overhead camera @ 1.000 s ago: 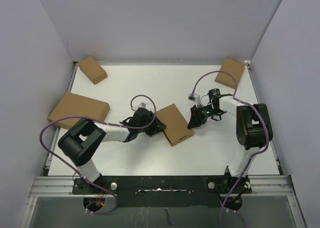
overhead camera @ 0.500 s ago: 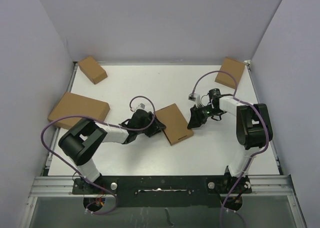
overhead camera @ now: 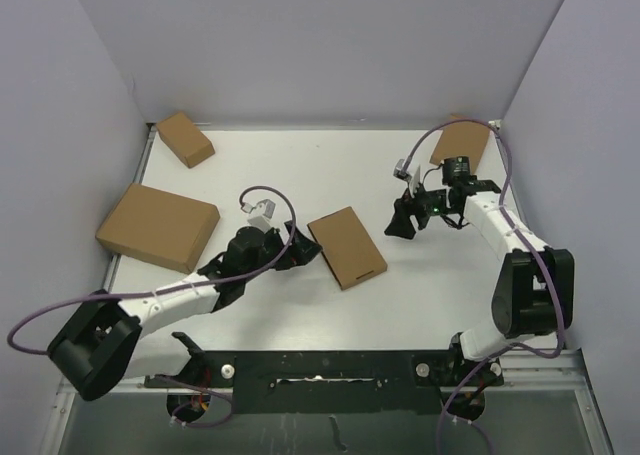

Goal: Fold the paper box

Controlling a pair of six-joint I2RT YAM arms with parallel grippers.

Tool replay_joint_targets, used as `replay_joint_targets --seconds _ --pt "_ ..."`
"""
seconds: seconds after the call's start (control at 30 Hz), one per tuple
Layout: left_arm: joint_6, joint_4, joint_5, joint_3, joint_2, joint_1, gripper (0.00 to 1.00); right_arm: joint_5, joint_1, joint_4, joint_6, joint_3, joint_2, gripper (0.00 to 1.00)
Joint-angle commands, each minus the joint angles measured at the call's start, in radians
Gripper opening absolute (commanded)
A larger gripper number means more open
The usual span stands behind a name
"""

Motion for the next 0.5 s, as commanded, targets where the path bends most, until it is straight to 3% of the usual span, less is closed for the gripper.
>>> replay_joint_targets --seconds 0.0,0.13,0.23,0.47 --pt "0.206 0.035 -0.058 -0.078 -0.156 0.005 0.94 -0.037 0.0 0.042 -0.042 0.059 -0.089 0.7" --pt "0.206 0.176 -0.055 -0.197 -0.237 0.016 0.98 -0.061 0.0 0.202 0.06 0.012 -0.144 0.77" --pt "0.17 0.266 0.022 -0.256 -0.243 0.053 0.98 -0.108 -0.001 0.269 0.15 -0.034 -0.123 0.78" --pt "0.073 0.458 0.086 -0.292 -0.085 0.072 0.98 -0.108 -0.012 0.323 0.332 -0.057 0.027 0.77"
